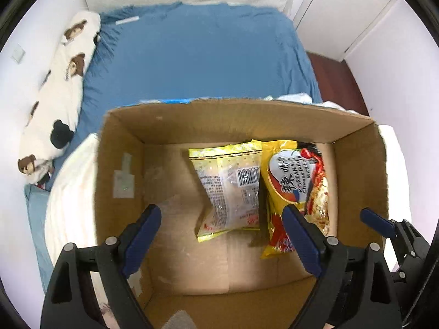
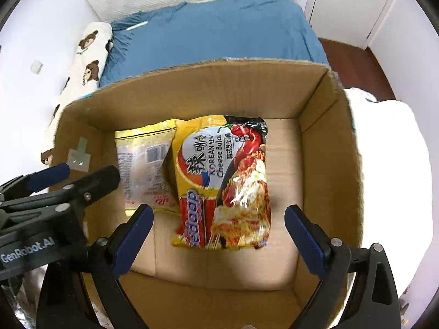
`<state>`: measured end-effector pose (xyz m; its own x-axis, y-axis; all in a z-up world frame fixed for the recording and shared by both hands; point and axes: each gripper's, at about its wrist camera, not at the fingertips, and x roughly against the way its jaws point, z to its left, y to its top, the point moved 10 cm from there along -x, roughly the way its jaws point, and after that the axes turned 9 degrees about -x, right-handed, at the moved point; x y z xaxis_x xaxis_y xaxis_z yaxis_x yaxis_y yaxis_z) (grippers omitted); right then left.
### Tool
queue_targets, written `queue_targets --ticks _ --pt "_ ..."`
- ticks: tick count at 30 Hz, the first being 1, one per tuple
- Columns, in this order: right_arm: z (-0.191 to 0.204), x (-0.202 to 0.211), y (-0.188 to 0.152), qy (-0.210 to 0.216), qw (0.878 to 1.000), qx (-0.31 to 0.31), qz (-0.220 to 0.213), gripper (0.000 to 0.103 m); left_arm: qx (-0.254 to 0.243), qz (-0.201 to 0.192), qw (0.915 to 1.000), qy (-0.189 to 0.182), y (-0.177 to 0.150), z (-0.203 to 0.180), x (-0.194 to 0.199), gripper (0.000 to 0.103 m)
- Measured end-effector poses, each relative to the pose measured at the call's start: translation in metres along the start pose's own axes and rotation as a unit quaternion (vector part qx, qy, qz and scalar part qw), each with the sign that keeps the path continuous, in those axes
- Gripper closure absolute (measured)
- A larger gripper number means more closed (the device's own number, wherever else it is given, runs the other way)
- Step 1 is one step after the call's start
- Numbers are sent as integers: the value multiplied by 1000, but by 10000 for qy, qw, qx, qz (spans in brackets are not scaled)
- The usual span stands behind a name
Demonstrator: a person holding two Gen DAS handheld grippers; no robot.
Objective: Organize snacks
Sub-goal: 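Open both tools to release the packs and lift out of the box, then grasp the Franzzi biscuit pack with the left tool while the right tool grasps the orange Cuicuijiao bag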
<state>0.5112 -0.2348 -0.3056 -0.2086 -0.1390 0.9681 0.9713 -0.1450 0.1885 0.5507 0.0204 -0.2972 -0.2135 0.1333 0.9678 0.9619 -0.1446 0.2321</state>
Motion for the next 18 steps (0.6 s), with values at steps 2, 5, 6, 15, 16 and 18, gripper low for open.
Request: queue_targets --ticks 2,5,6,15,16,18 --pt "1 11 -7 23 9999 9 -121 5 -26 -187 9998 38 -5 -1 16 13" --pt "2 33 -19 64 9995 45 -318 5 -71 -422 9990 120 -17 -1 39 13" --pt "2 39 -22 58 9992 52 -390 5 -83 -494 9986 159 -20 -2 46 13" --pt "0 101 -56 121 9941 75 -1075 5 -69 -1109 9934 301 -56 -9 107 13" --pt "0 105 -59 128 9935 89 -1126 5 -56 -1149 9929 305 -61 -9 112 13" --pt "-1 118 -69 87 9919 106 -1266 5 -3 -1219 9921 300 -71 -10 120 13"
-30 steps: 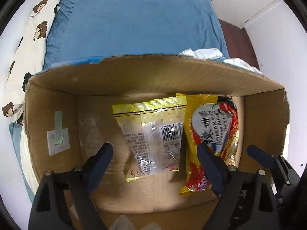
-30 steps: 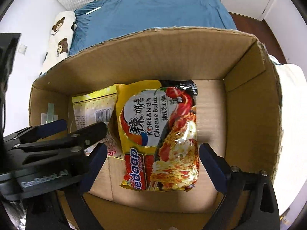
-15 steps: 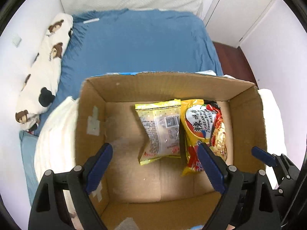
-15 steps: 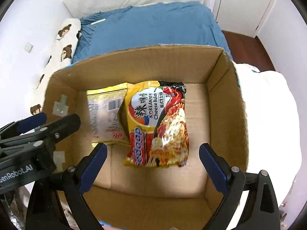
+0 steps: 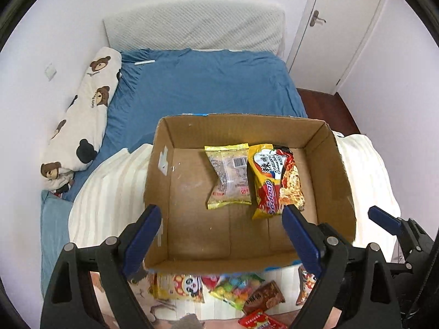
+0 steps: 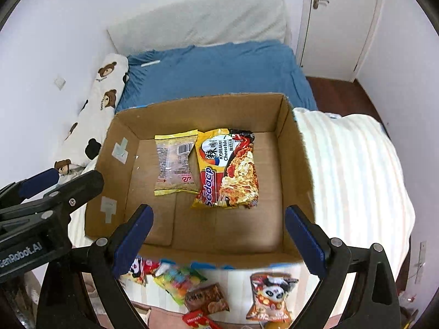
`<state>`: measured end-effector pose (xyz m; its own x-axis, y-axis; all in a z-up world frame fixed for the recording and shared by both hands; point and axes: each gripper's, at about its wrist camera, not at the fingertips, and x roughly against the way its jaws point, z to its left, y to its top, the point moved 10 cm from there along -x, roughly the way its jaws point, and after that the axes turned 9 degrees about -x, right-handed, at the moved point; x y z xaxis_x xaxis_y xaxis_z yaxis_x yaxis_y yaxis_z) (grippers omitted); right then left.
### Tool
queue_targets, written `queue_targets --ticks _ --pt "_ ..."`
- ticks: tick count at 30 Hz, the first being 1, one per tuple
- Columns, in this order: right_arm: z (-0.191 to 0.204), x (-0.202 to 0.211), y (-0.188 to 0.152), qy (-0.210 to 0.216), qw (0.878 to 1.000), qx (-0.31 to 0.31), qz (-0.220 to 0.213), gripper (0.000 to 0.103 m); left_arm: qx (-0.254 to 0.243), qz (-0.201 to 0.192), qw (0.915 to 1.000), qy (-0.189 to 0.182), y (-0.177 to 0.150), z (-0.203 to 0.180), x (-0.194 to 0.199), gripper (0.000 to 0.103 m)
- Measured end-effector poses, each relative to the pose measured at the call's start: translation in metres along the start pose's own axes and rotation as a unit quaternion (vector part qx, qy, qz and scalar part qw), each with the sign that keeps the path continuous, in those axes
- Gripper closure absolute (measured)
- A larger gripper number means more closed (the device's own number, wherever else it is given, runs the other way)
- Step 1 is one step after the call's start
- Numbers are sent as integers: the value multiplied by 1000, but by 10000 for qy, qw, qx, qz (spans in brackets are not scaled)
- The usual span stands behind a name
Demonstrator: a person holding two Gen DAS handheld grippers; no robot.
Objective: Organize snacks
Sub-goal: 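Grasp the Franzzi biscuit pack with the left tool while the right tool grasps the orange Cuicuijiao bag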
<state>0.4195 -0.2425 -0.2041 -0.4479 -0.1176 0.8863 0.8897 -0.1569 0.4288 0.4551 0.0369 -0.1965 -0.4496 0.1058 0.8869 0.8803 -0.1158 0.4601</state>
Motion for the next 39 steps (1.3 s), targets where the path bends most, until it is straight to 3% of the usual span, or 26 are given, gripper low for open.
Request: queue_targets --ticks 5,10,13,19,25,32,33,35,36,39 --pt "-4 29 -26 -17 9999 7 -167 4 120 -93 9999 -46 -23 -2 20 13" --pt "-12 38 -70 159 9997 -197 75 4 64 -109 9999 -51 -61 -5 34 13" --pt "-21 32 -108 214 9984 -352 395 4 35 76 10000 -8 -95 -3 30 13" --pt "-42 -4 -202 149 9894 -481 1363 4 314 850 9959 -25 -191 10 -4 13" --pt "-44 -35 -305 -101 9713 563 2310 4 491 1501 9873 163 -276 15 -32 13" --pt "-32 -63 -379 -459 9345 2306 2670 5 628 1954 9780 377 -342 4 -42 13" --pt "-30 -67 -384 -515 9302 2492 2646 7 634 1989 9772 376 -347 2 -41 13" --pt "-27 -73 -393 -640 9223 2809 2576 25 615 2037 9762 409 -353 1 -40 13" --pt "-28 -76 -396 -706 9204 2882 2546 41 607 2044 9759 457 -355 2 -39 13" --pt "-31 -75 -393 -493 9373 2305 2565 44 720 2032 9755 439 -354 7 -38 13"
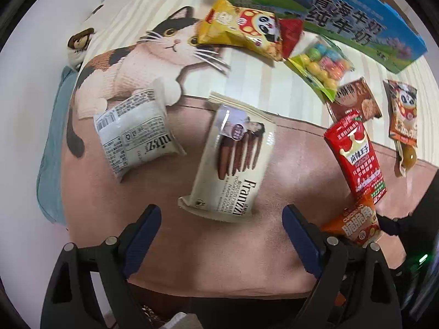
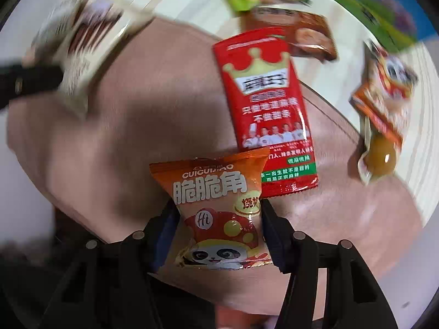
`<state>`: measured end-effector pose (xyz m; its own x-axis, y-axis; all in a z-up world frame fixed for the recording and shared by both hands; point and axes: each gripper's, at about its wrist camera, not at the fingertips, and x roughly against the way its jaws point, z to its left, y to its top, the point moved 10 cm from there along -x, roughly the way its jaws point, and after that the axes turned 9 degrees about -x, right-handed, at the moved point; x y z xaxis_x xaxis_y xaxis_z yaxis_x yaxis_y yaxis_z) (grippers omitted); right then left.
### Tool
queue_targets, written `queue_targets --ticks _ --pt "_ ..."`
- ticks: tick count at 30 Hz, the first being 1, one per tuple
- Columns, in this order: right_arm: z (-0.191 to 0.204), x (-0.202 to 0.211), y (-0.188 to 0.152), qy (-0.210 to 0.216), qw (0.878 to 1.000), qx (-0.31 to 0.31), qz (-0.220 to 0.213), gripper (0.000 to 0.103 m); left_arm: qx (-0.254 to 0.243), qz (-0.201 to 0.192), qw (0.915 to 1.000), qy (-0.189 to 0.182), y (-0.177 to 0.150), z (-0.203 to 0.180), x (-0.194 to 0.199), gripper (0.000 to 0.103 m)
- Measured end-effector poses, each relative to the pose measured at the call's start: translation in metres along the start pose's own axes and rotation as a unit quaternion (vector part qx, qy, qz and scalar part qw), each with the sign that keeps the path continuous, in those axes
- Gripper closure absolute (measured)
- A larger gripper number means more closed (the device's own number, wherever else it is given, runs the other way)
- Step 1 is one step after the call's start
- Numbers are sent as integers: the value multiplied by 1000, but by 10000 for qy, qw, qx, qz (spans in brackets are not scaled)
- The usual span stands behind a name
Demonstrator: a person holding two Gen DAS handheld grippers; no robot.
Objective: Organize snacks
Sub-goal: 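Grasp the Franzzi biscuit pack with the left tool while the right tool grasps the orange Cuicuijiao bag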
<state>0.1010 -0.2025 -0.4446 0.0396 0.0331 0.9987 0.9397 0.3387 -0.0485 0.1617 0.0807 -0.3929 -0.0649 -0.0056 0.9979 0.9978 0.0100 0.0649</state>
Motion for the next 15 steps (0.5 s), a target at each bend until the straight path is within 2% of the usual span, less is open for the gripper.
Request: queue_targets --ticks 2,4,8,11,15 --pt "-10 7 6 369 9975 -590 -90 44 108 41 9999 -95 2 4 -2 13" --pt "-25 15 13 740 9880 -1338 -239 44 205 114 9995 -191 4 7 -7 13" --pt "-58 16 22 1535 9422 -2959 -331 44 41 284 9994 -214 18 9 -27 13" --pt "-59 3 21 1683 9316 -3219 -111 39 -251 479 9984 -148 32 10 -51 13" --pt "-47 -9 12 1717 9360 -3069 153 32 -661 664 9956 -55 42 2 -74 15"
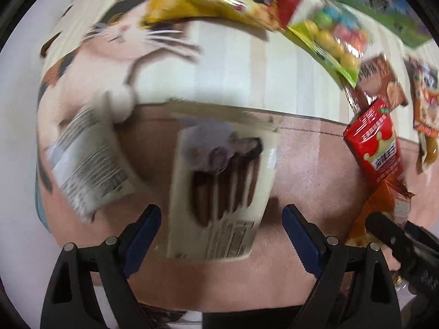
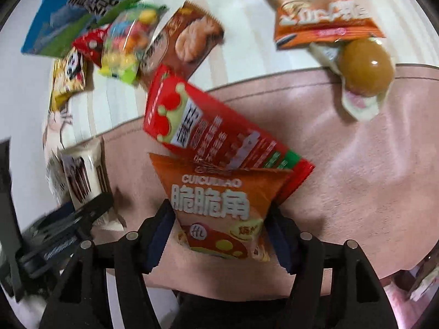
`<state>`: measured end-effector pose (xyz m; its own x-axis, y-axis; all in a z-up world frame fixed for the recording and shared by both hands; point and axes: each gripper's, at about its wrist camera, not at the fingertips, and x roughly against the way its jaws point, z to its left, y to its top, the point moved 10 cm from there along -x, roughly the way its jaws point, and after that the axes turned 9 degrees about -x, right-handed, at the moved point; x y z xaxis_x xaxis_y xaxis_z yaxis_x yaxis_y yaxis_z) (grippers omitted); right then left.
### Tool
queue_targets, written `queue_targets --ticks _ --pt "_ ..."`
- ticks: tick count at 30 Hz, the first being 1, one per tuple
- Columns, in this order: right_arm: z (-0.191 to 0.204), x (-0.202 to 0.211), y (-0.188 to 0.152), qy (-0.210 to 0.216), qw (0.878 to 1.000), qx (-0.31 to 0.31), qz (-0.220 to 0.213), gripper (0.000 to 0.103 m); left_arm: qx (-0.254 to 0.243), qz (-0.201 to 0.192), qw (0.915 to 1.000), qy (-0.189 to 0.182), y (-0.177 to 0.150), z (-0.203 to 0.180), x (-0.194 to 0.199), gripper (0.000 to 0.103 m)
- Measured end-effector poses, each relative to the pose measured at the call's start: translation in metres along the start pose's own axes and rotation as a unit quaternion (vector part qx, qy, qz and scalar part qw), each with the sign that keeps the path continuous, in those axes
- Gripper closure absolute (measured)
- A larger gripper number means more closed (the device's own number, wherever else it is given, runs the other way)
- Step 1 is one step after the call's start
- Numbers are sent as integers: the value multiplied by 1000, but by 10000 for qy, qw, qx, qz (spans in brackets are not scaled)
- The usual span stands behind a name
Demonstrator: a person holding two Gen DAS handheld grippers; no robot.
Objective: Organize snacks
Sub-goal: 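Grasp the Franzzi biscuit pack with the left tool while the right tool grasps the orange Cuicuijiao bag, then carry the biscuit pack and orange bag into the box with both tools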
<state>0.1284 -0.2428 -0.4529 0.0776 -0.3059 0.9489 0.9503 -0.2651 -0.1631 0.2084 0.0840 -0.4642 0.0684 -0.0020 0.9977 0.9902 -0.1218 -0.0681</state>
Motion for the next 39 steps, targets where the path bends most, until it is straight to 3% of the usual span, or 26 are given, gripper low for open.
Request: queue_targets --ticks 2,3,6,9,16,18,22,29,33,39 --pt "2 -1 -4 -18 10000 69 9 32 89 -43 10000 -15 5 3 -1 42" --pt "1 -2 -5 -40 9999 92 16 32 134 -50 9999 -44 6 4 -1 46" --pt "4 -2 -11 -27 10000 84 40 32 433 -69 9982 -403 8 5 3 46" --pt "13 -1 1 -19 9999 152 -79 47 633 -7 9967 -515 8 10 0 46" --pt "32 12 14 -455 9933 934 -515 47 295 144 9994 -101 8 13 -21 44" --pt "39 8 15 -561 9917 1066 -440 46 348 128 9993 -98 12 13 -25 45" --pt "39 4 8 -298 9964 769 -214 39 459 87 9988 -161 12 13 -27 46" --pt "0 -6 -15 -355 9983 452 96 38 508 14 9987 -97 -17 5 -7 46" --pt "4 -3 -13 -337 9981 495 -168 48 542 -14 9984 -144 -24 -10 3 47" --pt "19 17 -2 -123 9971 660 -365 52 616 -211 9972 -371 -27 -16 25 47"
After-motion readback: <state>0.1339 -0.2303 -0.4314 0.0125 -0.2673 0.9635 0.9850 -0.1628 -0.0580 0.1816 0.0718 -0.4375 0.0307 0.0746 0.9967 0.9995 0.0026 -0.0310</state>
